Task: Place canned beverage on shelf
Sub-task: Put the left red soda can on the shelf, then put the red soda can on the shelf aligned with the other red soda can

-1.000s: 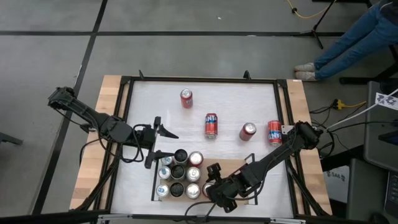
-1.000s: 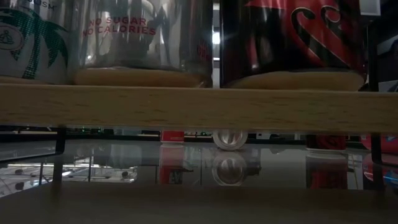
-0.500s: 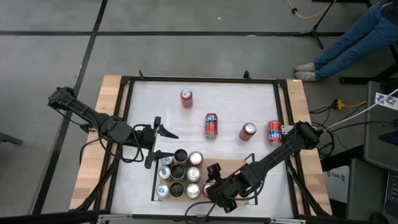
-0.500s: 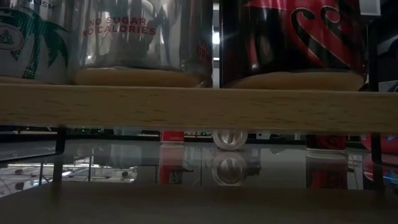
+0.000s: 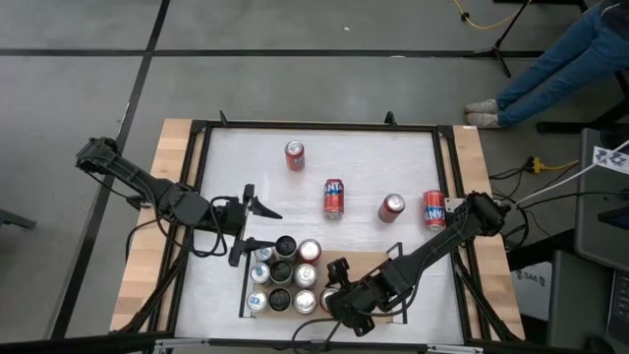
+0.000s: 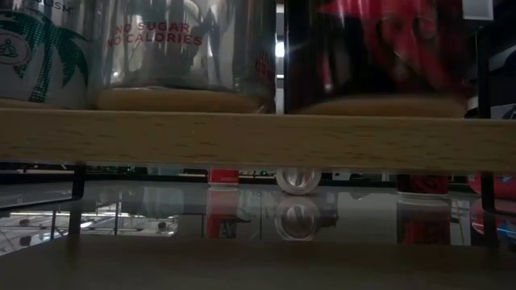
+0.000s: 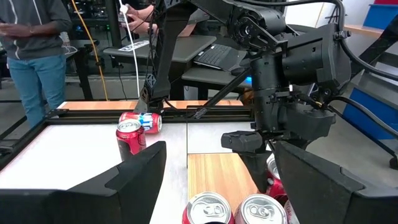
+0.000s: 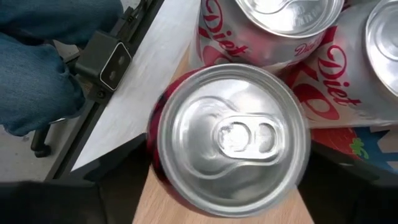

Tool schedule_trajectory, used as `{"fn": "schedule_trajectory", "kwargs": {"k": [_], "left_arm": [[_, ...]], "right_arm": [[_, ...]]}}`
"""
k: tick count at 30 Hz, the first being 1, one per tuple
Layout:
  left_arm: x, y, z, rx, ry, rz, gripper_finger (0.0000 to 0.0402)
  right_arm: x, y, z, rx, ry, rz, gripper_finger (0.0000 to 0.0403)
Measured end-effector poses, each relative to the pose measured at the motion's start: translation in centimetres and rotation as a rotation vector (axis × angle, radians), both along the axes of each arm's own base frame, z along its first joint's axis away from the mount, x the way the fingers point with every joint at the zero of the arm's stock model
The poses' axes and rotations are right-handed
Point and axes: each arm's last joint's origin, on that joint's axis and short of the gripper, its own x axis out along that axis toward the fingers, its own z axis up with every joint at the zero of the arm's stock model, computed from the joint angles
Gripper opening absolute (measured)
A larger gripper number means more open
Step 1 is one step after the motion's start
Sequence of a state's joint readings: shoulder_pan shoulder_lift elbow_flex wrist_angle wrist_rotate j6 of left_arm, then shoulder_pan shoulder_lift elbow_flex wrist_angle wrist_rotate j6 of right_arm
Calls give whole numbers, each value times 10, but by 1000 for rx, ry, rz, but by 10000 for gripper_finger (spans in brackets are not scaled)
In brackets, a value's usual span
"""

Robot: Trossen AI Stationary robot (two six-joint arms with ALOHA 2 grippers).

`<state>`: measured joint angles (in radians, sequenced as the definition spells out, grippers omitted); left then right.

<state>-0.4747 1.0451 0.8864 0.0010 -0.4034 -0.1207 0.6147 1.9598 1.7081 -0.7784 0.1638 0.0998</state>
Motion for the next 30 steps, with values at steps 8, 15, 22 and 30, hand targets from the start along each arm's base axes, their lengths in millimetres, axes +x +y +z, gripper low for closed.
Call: {"fn": "schedule_trajectory", "kwargs": {"k": [8, 15, 22, 30], "left_arm": [[0, 0, 0, 0, 0, 0, 293], [0, 0, 0, 0, 0, 0, 293], [0, 0, 0, 0, 0, 0, 293], [0, 9, 4, -7, -19, 43, 293]], "right_arm": [[0, 0, 0, 0, 0, 0, 395], [0, 0, 1, 0, -1, 0, 399], [-10, -7, 23, 21, -33, -2, 399], [-38, -36, 61, -66, -50, -130, 399]]}}
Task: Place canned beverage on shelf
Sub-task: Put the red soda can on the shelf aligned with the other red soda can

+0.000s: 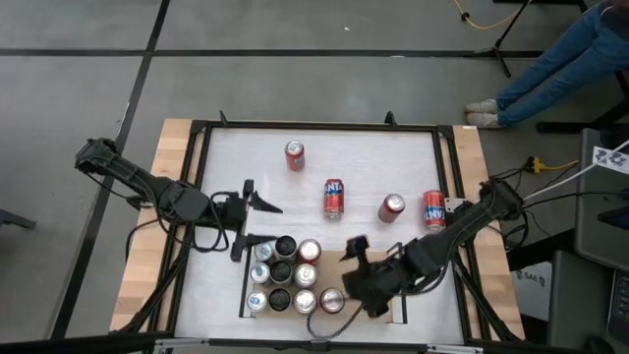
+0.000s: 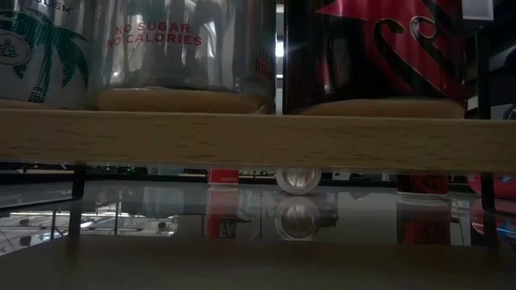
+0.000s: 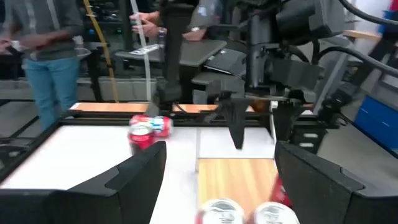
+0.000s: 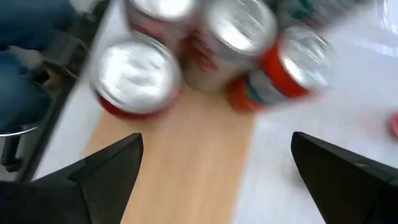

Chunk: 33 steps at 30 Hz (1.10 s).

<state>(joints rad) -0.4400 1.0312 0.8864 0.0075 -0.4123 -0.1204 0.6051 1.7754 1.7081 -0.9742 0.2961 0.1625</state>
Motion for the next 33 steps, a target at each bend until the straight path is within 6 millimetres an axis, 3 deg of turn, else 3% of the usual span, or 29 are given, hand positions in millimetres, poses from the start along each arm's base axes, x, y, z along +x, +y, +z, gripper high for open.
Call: {"fn": "schedule_trajectory", "kwargs": {"k": [7, 14, 17, 23, 28, 33], "left_arm": [[-15, 40, 15, 26, -38, 69, 293], [-57, 78, 22, 55, 8, 204, 293], [-73, 87, 18, 67, 76, 251, 293], [-81, 94, -14, 32, 125, 307, 293], [-72, 97, -55, -30, 120, 341, 293], [-63, 96, -91, -131, 58, 277, 293]], "right_arm": [[-19, -53, 31, -8, 53, -140, 399], [-51, -108, 59, -84, 79, -285, 399], [-71, -126, 59, -111, 50, -364, 399], [-114, -158, 39, 7, -48, -473, 399], [-140, -181, 22, 160, -132, -514, 399], [-156, -195, -2, 167, -110, -567, 399]]}}
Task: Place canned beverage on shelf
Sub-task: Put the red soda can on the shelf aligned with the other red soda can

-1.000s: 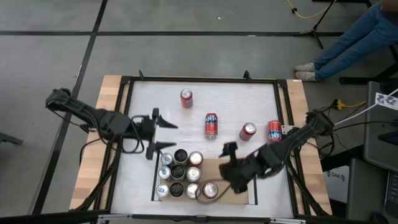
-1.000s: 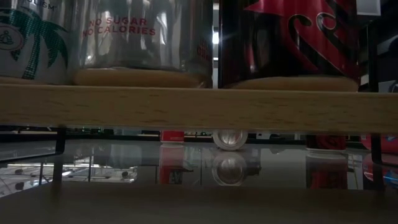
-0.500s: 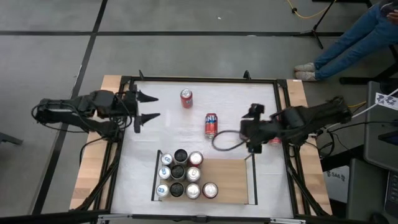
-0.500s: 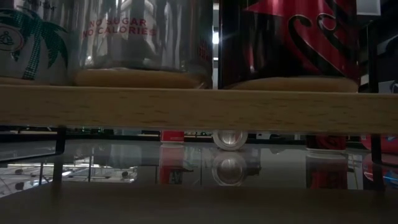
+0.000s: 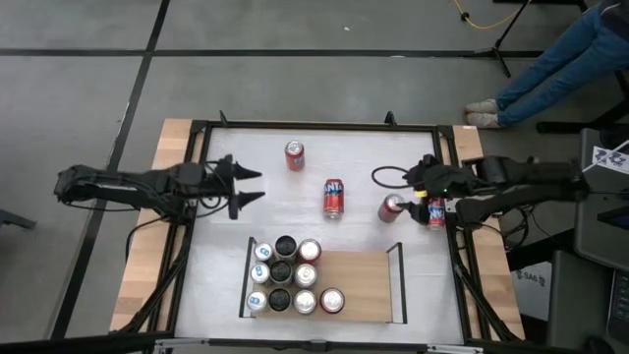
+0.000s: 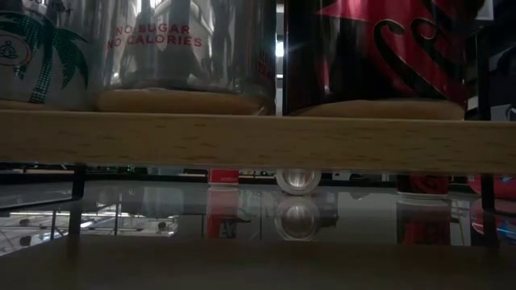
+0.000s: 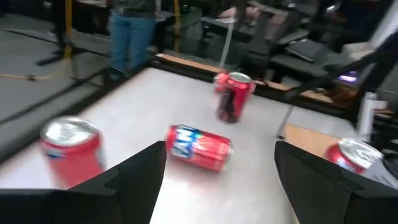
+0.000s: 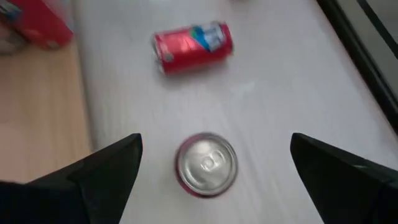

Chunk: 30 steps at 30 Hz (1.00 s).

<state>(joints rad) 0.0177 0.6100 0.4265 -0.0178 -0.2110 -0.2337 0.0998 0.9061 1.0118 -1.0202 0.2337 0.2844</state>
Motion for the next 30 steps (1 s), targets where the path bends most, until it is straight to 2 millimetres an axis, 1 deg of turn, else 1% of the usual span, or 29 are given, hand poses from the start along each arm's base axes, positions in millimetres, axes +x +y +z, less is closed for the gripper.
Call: {"fn": "schedule_trajectory", "kwargs": {"k": [2, 4, 7, 11, 20, 26, 30], "left_arm": [[1, -1, -11, -26, -30, -22, 293], [1, -1, -17, -28, -64, -22, 293], [1, -1, -26, -27, -57, -13, 293], [1, 0, -25, -21, -63, -12, 293], [1, 0, -25, -19, -61, -12, 293], [1, 0, -26, -19, -60, -11, 293], [1, 0, -25, -19, -60, -11, 293]], "right_arm": [[-2, -2, -10, 13, 19, -7, 399], [-2, -3, -21, 31, 44, -2, 399], [1, -2, -33, 51, 48, 13, 399], [4, -2, -45, 52, 42, 14, 399], [5, -2, -69, 47, 78, 14, 399], [6, -3, -79, 4, 72, 1, 399], [5, -3, -91, -3, 92, 8, 399]]}}
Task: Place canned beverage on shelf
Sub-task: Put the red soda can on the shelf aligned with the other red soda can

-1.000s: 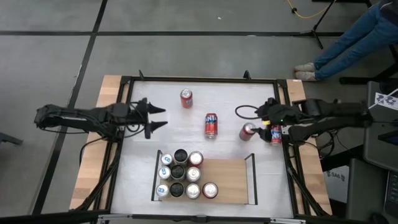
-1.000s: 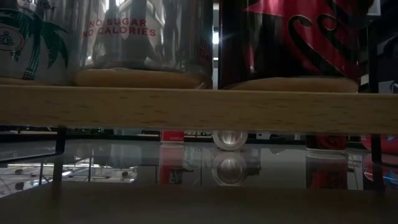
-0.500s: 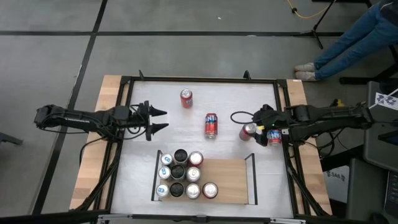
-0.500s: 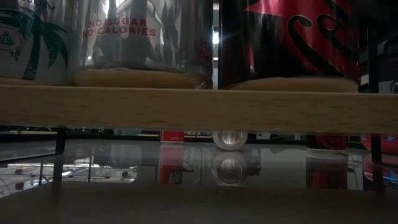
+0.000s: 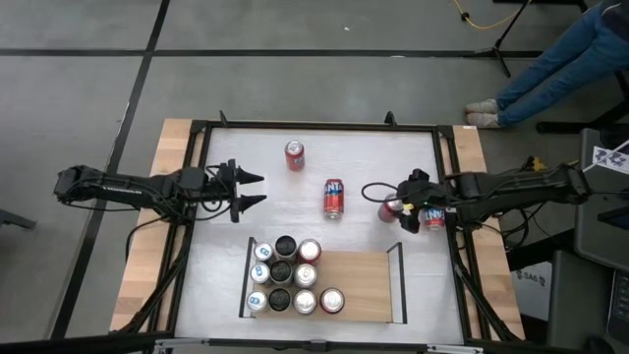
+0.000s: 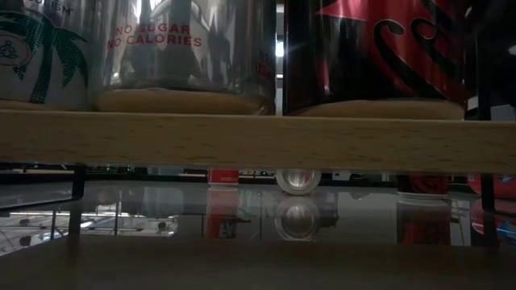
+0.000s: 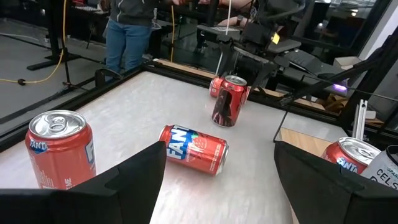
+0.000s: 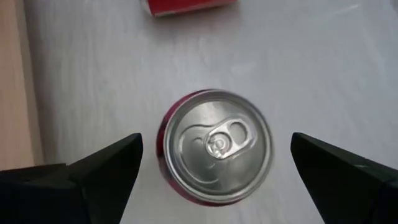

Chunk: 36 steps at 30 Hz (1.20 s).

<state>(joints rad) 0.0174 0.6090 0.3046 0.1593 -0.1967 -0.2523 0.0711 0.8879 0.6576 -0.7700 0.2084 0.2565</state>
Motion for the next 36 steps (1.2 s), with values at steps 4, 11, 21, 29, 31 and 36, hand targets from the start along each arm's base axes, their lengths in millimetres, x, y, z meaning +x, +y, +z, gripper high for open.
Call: {"fn": "schedule_trajectory", "kwargs": {"k": [4, 11, 21, 29, 31, 36], "left_arm": [[0, 0, 0, 0, 1, 0, 293], [0, 0, 0, 0, 1, 1, 293], [0, 0, 0, 0, 0, 2, 293], [0, 0, 1, 2, -8, 11, 293], [0, 0, 1, 2, -9, 12, 293], [0, 0, 1, 2, -9, 12, 293]], "right_arm": [[2, 0, -9, 2, -29, 0, 399], [2, 0, -12, 1, -29, 0, 399], [8, 0, -19, -24, 19, -13, 399], [16, 1, -29, -5, 84, 1, 385], [17, 2, -30, 3, 88, 6, 365], [18, 2, -29, 15, 83, 12, 299]]}}
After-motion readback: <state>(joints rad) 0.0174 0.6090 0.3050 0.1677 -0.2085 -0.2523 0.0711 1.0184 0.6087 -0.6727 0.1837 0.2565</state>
